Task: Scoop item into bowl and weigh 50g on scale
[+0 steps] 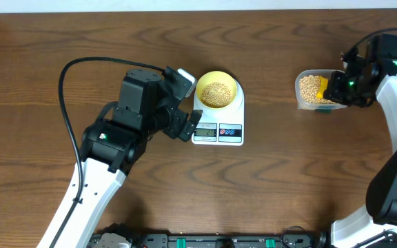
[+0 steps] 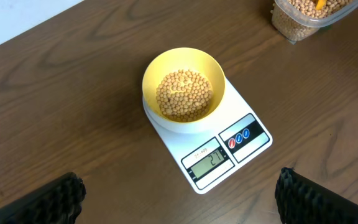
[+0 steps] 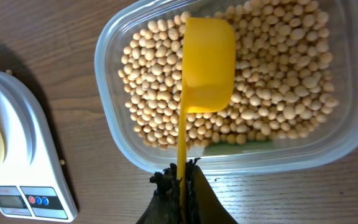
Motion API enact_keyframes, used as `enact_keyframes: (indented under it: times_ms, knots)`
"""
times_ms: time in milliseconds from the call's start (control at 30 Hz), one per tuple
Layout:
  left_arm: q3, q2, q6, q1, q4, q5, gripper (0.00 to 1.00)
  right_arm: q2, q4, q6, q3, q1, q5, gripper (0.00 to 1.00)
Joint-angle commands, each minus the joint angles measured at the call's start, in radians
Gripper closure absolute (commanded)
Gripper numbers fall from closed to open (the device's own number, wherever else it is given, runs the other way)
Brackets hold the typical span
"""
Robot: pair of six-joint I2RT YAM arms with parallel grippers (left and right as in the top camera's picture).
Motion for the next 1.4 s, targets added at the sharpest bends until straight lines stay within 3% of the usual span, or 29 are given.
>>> enact_keyframes:
  times_ms: [0,1367]
  knots:
    - [-0.007,0.001,0.006,0.005,0.000,0.015,0.00,0.000,0.000,-0.040,-0.014,-0.024,-0.068,0.99]
    - [-0.007,0.001,0.006,0.005,0.000,0.015,0.00,0.000,0.023,-0.137,-0.092,-0.195,-0.394,0.99]
